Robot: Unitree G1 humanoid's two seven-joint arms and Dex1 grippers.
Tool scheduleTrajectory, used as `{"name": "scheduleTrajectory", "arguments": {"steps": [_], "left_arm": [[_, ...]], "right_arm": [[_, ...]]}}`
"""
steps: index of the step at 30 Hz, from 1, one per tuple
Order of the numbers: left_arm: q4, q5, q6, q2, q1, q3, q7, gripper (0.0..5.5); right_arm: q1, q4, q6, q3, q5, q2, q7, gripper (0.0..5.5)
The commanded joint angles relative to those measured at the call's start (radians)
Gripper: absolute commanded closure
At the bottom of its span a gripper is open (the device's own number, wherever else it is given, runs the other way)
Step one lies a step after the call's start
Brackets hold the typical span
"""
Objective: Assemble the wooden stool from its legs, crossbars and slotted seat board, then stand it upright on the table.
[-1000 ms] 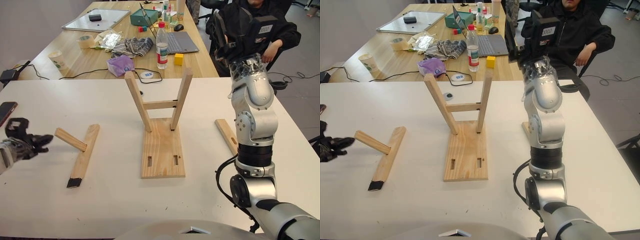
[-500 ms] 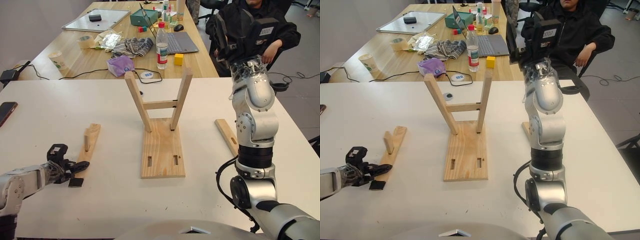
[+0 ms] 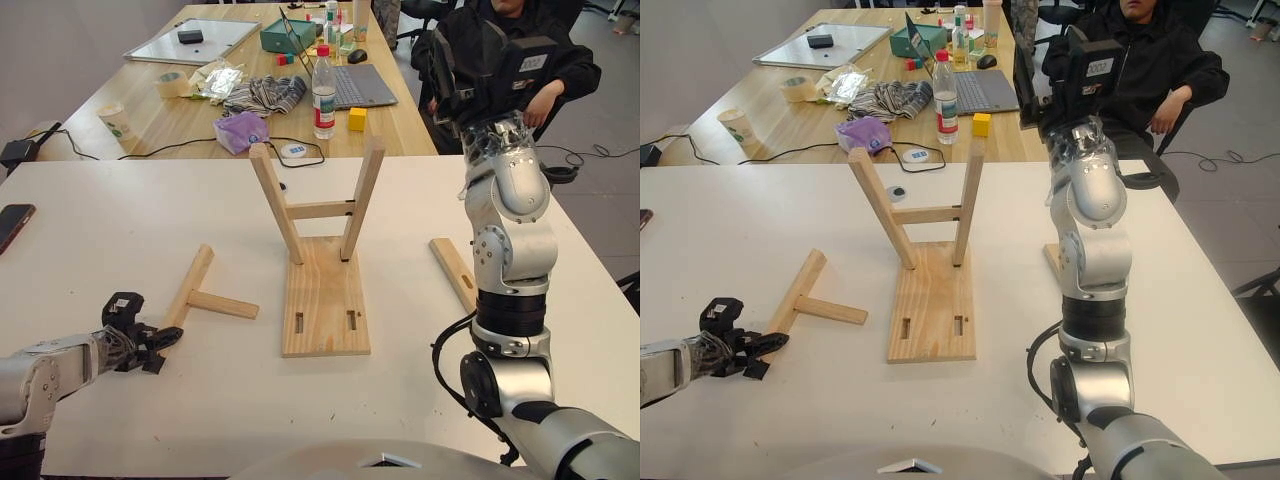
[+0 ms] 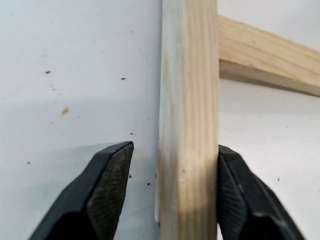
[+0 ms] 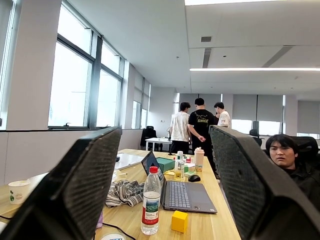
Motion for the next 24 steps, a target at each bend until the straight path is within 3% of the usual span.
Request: {"name": "scheduleTrajectory", "arguments": {"steps": [1, 8, 12, 15, 18, 21, 24], "left_arm": [[0.001, -0.014, 0.026, -0.016, -0.013, 0.022, -0.014, 3.57], [0.054, -0.054, 0.077, -0.044, -0.09, 0.087, -0.015, 4.48], [0.116, -0.115, 0.08, -0.097, -0.165, 0.206, -0.015, 4.52], [0.151, -0.32, 0.066, -0.17, -0.296, 0.383, -0.068, 4.52], [0.184, -0.616, 0.123, -0.218, -0.423, 0.485, -0.061, 4.52], [0.17, -0.964, 0.112, -0.244, -0.437, 0.462, -0.003, 4.52], [0.13, -1.239, 0.024, -0.255, -0.436, 0.349, 0.085, 4.52]], "right_arm": [[-0.005, 0.0, 0.011, 0.001, -0.007, -0.015, 0.0, 2.27], [-0.011, 0.008, 0.006, -0.003, -0.009, -0.019, 0.0, 2.27], [-0.015, 0.012, 0.004, -0.007, -0.002, -0.024, 0.008, 2.27], [-0.04, 0.023, 0.058, -0.07, 0.122, -0.012, 0.046, 2.27], [-0.086, 0.053, 0.147, -0.139, 0.286, -0.03, 0.121, 2.27], [-0.143, 0.112, 0.276, -0.199, 0.469, -0.048, 0.207, 2.27], [-0.21, 0.208, 0.464, -0.248, 0.667, -0.085, 0.312, 2.27]]}}
